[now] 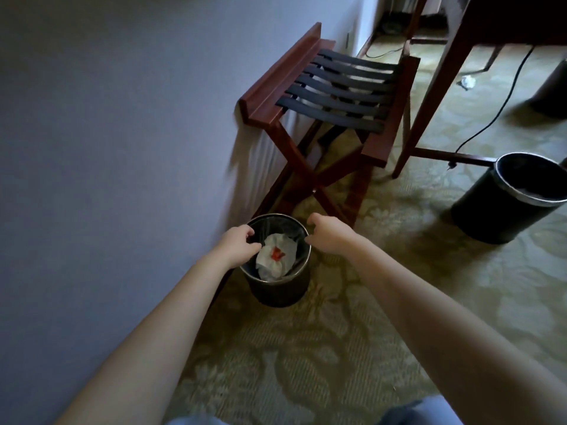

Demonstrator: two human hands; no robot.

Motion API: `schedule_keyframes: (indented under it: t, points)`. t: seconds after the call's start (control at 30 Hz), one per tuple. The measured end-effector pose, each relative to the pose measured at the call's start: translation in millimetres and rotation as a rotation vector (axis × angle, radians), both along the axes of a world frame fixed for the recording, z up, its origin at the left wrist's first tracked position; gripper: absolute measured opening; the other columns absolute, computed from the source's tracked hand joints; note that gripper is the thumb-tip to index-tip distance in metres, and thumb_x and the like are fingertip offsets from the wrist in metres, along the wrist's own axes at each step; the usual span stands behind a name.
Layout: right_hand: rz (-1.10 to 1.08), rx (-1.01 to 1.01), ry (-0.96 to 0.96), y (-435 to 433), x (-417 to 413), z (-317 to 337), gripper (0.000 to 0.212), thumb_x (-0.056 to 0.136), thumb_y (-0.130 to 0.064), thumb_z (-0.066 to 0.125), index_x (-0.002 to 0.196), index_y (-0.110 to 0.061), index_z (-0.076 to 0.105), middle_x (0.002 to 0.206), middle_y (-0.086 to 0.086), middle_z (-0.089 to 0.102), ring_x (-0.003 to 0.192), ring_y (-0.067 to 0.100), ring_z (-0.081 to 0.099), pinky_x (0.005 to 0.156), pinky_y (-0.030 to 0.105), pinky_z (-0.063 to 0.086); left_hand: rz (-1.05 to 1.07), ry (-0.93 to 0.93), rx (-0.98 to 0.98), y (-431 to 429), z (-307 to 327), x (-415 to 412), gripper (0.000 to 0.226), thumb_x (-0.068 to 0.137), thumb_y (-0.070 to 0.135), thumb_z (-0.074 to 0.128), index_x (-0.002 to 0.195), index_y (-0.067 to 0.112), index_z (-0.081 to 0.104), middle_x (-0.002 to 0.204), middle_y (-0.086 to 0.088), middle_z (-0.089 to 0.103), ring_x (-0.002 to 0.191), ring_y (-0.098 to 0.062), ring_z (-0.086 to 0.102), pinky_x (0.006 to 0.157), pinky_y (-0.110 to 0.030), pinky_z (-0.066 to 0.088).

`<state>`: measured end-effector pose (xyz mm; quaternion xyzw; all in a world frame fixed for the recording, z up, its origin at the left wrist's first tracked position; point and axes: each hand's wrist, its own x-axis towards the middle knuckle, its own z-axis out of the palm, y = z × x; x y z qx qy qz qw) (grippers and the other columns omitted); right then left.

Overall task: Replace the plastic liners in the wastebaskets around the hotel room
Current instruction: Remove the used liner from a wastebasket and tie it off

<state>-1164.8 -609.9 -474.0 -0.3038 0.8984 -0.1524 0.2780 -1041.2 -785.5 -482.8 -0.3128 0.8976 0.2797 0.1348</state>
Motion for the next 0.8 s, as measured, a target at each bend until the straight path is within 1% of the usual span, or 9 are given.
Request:
schedule_keyframes:
  t: [0.17,0.27,0.37,0.43,0.47,0.57,0.63,0.7,0.8]
  points:
    - [0.002,0.053,0.03,-17.2,-15.9,-104.0,0.045,0.095,-0.032,0.053,0.134,-0.012,0.041,0.106,0.004,0.061,0.092,0.023,0.06,0.068,0.034,0.051,-0.001,0.037,-0.088,-32.9,-120.1,-5.3,0.061,0.091,0.03,0.058,0.145,0.013,0.034,0.147,-0.012,0.034,0.132,-0.031,0.04,0.107,-0.041,0.038]
    - [-0.029,0.061,0.027,-21.5,-20.5,-153.0,0.057,0.095,-0.041,0.05,0.142,-0.013,0.033,0.115,0.005,0.061,0.1,0.026,0.06,0.077,0.038,0.052,0.016,-0.033,-0.209,-49.2,-174.9,-0.2,0.067,0.092,0.035,0.055,0.148,0.017,0.024,0.149,-0.012,0.03,0.131,-0.034,0.038,0.105,-0.044,0.039]
    - [-0.065,0.092,0.037,-25.5,-20.3,-188.6,0.075,0.095,-0.048,0.049,0.153,-0.017,0.013,0.123,0.007,0.061,0.106,0.027,0.061,0.083,0.04,0.053,0.094,-0.057,-0.256,-62.4,-209.2,3.4,0.07,0.092,0.041,0.052,0.149,0.021,0.016,0.142,-0.014,0.039,0.124,-0.037,0.045,0.098,-0.046,0.044]
    - [-0.096,0.08,0.012,-29.7,-20.1,-202.4,0.08,0.096,-0.044,0.048,0.156,-0.018,0.001,0.124,0.008,0.061,0.104,0.027,0.061,0.086,0.04,0.052,0.124,-0.022,-0.187,-69.4,-221.0,1.4,0.07,0.092,0.037,0.052,0.149,0.02,0.014,0.132,-0.016,0.051,0.114,-0.036,0.054,0.093,-0.045,0.049]
    - [-0.116,0.065,0.001,-32.5,-20.1,-205.8,0.08,0.097,-0.04,0.048,0.156,-0.017,-0.002,0.124,0.009,0.061,0.103,0.026,0.062,0.087,0.04,0.053,0.134,0.0,-0.144,-71.3,-223.5,0.0,0.071,0.092,0.034,0.052,0.149,0.018,0.013,0.129,-0.016,0.054,0.111,-0.035,0.056,0.091,-0.044,0.05]
    - [-0.155,0.025,0.016,-41.2,-19.7,-207.4,0.076,0.096,-0.026,0.049,0.155,-0.008,0.003,0.125,0.014,0.058,0.101,0.027,0.062,0.085,0.041,0.056,0.152,0.052,-0.099,-75.3,-226.6,-2.6,0.071,0.09,0.025,0.053,0.149,0.017,0.015,0.127,-0.016,0.056,0.11,-0.035,0.057,0.092,-0.046,0.05]
    - [-0.171,0.029,0.046,-44.6,-16.7,-204.0,0.073,0.095,-0.02,0.05,0.154,-0.005,0.009,0.125,0.016,0.056,0.099,0.028,0.061,0.08,0.039,0.057,0.16,0.062,-0.093,-75.5,-225.9,-1.9,0.074,0.089,0.022,0.052,0.151,0.018,0.012,0.13,-0.017,0.054,0.114,-0.035,0.055,0.094,-0.046,0.049]
    - [-0.192,0.026,0.047,-44.5,-14.9,-201.6,0.07,0.094,-0.019,0.051,0.152,-0.006,0.015,0.116,0.013,0.059,0.09,0.024,0.062,0.074,0.036,0.058,0.156,0.067,-0.097,-72.9,-222.8,-1.1,0.076,0.09,0.022,0.053,0.152,0.017,0.01,0.132,-0.017,0.053,0.115,-0.035,0.055,0.095,-0.045,0.048]
    - [-0.194,-0.001,0.097,-41.7,-15.8,-193.2,0.062,0.092,-0.02,0.052,0.148,-0.009,0.026,0.103,0.006,0.059,0.078,0.019,0.059,0.061,0.032,0.055,0.181,0.117,-0.112,-71.5,-212.6,-0.1,0.073,0.09,0.02,0.053,0.151,0.015,0.014,0.127,-0.016,0.056,0.111,-0.033,0.057,0.093,-0.043,0.05]
